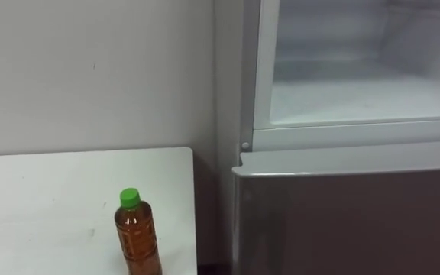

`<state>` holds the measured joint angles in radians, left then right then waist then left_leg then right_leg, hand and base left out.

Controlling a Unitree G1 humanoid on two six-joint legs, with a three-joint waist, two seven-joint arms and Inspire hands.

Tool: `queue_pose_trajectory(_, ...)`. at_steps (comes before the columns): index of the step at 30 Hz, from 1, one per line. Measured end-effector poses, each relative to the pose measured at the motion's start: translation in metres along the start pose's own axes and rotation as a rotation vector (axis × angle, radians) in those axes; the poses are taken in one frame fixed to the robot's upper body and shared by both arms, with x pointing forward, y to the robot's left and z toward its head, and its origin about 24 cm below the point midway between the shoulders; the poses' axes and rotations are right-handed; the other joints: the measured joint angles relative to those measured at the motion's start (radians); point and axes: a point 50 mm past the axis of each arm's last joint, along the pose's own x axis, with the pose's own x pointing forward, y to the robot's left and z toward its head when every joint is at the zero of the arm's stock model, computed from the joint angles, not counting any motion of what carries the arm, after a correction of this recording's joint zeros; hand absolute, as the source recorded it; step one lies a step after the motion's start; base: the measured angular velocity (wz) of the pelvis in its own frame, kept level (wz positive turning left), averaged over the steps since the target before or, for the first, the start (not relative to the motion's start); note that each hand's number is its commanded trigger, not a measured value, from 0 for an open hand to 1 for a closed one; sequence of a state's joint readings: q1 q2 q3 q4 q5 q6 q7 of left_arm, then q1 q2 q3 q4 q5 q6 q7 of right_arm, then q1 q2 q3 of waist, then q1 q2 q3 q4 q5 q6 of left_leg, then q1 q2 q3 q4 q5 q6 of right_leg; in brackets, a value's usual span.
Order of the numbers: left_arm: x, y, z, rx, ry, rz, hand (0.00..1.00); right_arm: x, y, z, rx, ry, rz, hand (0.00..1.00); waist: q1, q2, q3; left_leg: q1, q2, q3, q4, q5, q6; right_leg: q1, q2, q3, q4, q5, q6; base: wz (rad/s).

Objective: Put the bottle in the upper fridge

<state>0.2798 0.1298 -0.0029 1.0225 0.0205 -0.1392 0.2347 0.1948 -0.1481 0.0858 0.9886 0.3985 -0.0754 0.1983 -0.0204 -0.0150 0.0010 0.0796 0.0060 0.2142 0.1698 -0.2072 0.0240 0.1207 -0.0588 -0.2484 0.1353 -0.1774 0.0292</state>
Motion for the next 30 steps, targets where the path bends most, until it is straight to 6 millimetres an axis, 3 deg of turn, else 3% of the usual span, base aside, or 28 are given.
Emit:
queue_pose_trajectory(3,0.001,-0.001,0.002,0.057,-0.012,-0.007,0.00,0.001,0.012,0.027,-0.077,-0.123,0.054,0.00,0.003,0.000,0.0002,-0.001,0.000,0.000,0.000,0.000,0.000,-0.005,0.000,0.000,0.002,0.000,0.000,0.00)
queue_pose_trajectory(9,0.002,-0.002,0.004,0.061,-0.018,-0.009,0.00,-0.002,0.029,0.064,-0.110,-0.289,0.135,0.00,0.004,-0.002,-0.0005,-0.006,0.000,-0.001,0.001,0.000,0.000,-0.012,-0.001,-0.004,0.004,0.000,0.000,0.00)
queue_pose_trajectory(14,0.003,-0.002,0.007,0.065,-0.027,-0.012,0.00,-0.014,0.047,0.097,-0.134,-0.447,0.210,0.00,0.007,-0.011,-0.0021,-0.007,0.001,0.000,0.001,0.000,0.000,-0.015,-0.001,-0.004,0.008,0.000,0.000,0.00)
queue_pose_trajectory(17,0.002,-0.002,0.006,0.068,-0.024,-0.014,0.00,-0.024,0.061,0.117,-0.155,-0.548,0.264,0.00,0.009,-0.013,0.0041,-0.008,0.001,0.000,0.000,0.000,0.000,-0.015,-0.001,-0.003,0.012,0.000,0.000,0.00)
queue_pose_trajectory(18,0.003,-0.002,0.006,0.067,-0.025,-0.013,0.00,-0.027,0.064,0.122,-0.165,-0.573,0.278,0.00,0.013,-0.014,0.0027,-0.009,0.002,0.000,0.000,0.000,0.000,-0.015,-0.001,-0.002,0.015,0.000,0.000,0.00)
queue_pose_trajectory(27,0.002,0.005,-0.003,0.079,0.011,0.003,0.00,-0.037,0.068,0.127,-0.176,-0.612,0.302,0.00,0.040,-0.021,0.0032,-0.017,0.003,0.001,0.007,0.000,0.000,-0.017,-0.001,0.001,0.021,0.002,-0.002,0.00)
queue_pose_trajectory(30,0.001,0.004,-0.008,0.107,0.028,-0.003,0.00,-0.040,0.067,0.132,-0.194,-0.619,0.301,0.00,0.049,-0.016,0.0081,-0.017,0.005,0.002,0.013,0.000,0.000,-0.022,-0.001,0.002,0.034,0.002,-0.002,0.00)
